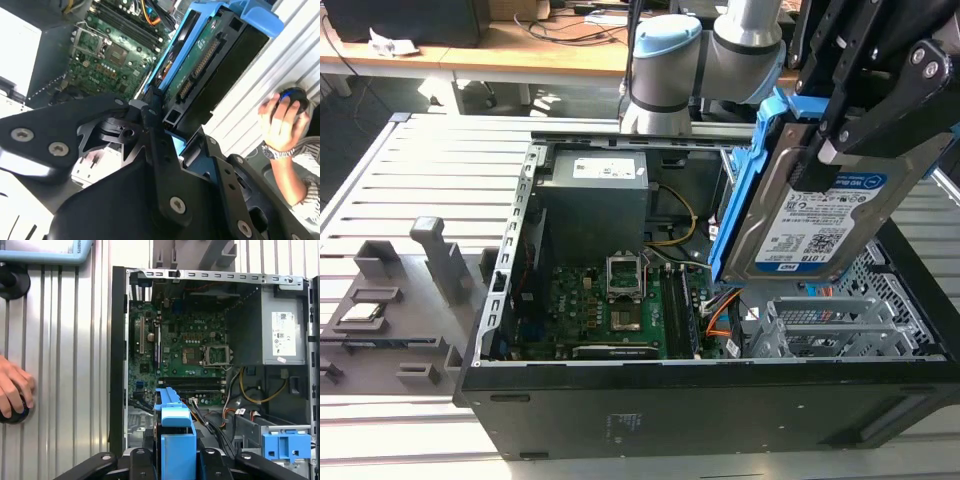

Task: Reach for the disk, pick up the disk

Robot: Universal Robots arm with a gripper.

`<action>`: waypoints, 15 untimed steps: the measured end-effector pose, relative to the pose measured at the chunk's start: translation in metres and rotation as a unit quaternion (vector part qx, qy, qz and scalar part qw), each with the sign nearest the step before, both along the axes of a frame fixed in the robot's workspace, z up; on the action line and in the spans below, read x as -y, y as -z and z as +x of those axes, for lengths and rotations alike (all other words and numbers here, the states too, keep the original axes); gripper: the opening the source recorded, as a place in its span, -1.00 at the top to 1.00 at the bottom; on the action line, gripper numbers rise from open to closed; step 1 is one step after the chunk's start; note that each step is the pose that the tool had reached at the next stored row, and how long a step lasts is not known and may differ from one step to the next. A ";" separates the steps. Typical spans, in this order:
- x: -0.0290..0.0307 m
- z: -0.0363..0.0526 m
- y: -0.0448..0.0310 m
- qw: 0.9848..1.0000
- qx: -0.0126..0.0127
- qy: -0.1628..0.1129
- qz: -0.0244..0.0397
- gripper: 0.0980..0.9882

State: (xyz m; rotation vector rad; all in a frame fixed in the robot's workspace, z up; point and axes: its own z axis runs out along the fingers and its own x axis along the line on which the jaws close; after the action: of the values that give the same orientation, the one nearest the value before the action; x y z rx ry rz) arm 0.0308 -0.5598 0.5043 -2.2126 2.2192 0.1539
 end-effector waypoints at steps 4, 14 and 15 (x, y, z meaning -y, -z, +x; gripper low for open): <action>-0.0002 0.0104 0.0020 1.000 -0.001 0.000 0.002 0.39; -0.0005 0.0502 0.0141 1.000 -0.008 0.000 -0.008 0.39; -0.0005 0.0528 0.0156 1.000 -0.009 0.000 -0.008 0.39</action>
State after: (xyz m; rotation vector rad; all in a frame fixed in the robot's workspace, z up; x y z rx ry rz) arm 0.0836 -0.5594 0.4887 -2.2285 2.2376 0.1566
